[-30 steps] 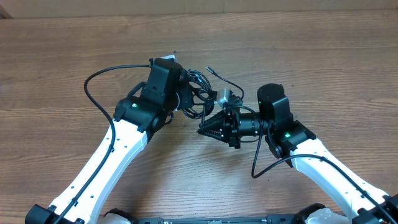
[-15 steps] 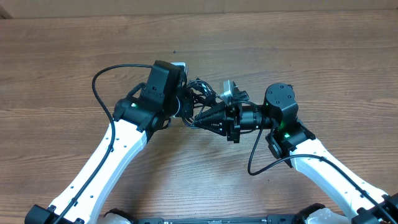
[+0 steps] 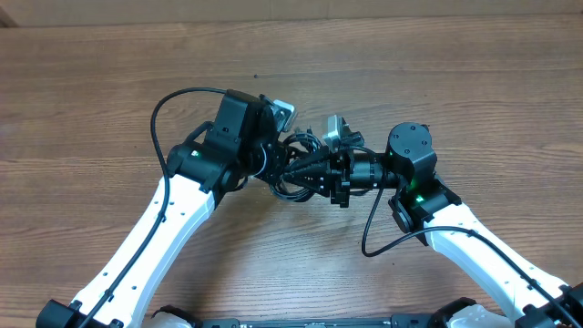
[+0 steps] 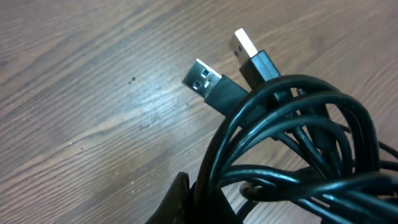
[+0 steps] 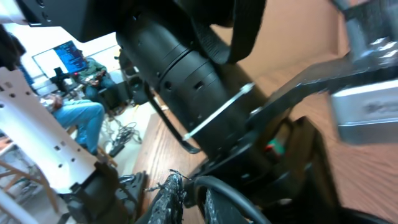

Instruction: Untangle cables

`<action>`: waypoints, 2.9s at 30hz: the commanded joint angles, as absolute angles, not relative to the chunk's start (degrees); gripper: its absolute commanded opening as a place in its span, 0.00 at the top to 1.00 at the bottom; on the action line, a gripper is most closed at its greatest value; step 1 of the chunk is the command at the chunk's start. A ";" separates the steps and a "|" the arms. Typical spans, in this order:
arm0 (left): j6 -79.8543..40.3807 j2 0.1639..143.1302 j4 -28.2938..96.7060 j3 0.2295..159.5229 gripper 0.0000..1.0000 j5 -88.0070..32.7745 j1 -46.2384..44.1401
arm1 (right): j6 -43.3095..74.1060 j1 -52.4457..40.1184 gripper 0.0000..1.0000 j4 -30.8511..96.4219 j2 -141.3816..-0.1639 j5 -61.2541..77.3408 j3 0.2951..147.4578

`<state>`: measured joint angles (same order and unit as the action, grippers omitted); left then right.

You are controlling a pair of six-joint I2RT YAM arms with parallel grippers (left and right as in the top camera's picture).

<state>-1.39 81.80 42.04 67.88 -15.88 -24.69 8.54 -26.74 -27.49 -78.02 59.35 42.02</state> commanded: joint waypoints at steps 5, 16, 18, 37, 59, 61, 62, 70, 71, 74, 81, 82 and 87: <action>7.77 81.32 44.42 68.84 0.96 -17.98 -24.45 | 7.03 -26.89 0.89 -28.23 -77.65 53.80 42.46; 11.29 81.32 45.65 68.82 0.96 -18.09 -24.47 | 7.05 -21.10 0.93 -28.23 -77.65 53.82 42.46; 12.56 81.32 45.84 68.82 0.96 -18.02 -24.45 | 7.05 -20.40 0.93 -28.27 -77.65 54.04 42.46; 10.68 83.26 41.12 68.79 0.96 -17.43 -24.38 | 7.46 -20.10 0.75 -16.64 -77.65 67.37 42.46; 6.07 83.26 35.44 68.79 0.96 -17.61 -24.40 | 29.91 -17.39 0.46 -5.69 -77.65 63.53 42.46; 2.33 83.26 33.19 68.79 0.96 -17.63 -24.47 | 32.36 -18.22 0.46 -5.67 -77.65 63.99 42.46; 1.50 83.26 32.51 68.79 0.96 -17.63 -24.47 | 33.45 -18.74 0.46 -5.80 -77.65 64.14 42.46; -0.91 83.26 32.40 68.79 0.96 -20.14 -24.91 | 34.52 -19.84 0.46 -5.85 -77.65 59.40 42.46; -0.89 83.26 32.53 68.79 0.96 -21.47 -25.12 | 34.52 -19.81 0.46 -5.85 -77.65 57.82 42.46; -0.89 83.26 33.41 68.79 0.96 -25.36 -25.74 | 34.48 -19.81 0.46 -5.82 -77.65 50.96 42.46; -0.89 83.26 38.06 68.79 0.96 -31.68 -26.74 | 34.00 -19.81 0.49 -5.89 -77.65 41.89 42.46; -0.86 83.26 38.63 68.79 0.96 -32.97 -26.76 | 33.56 -19.81 0.49 -5.89 -77.65 41.74 42.46; -0.84 83.26 39.27 68.79 0.96 -37.12 -26.83 | 31.42 -19.81 0.48 -5.87 -77.65 41.76 42.46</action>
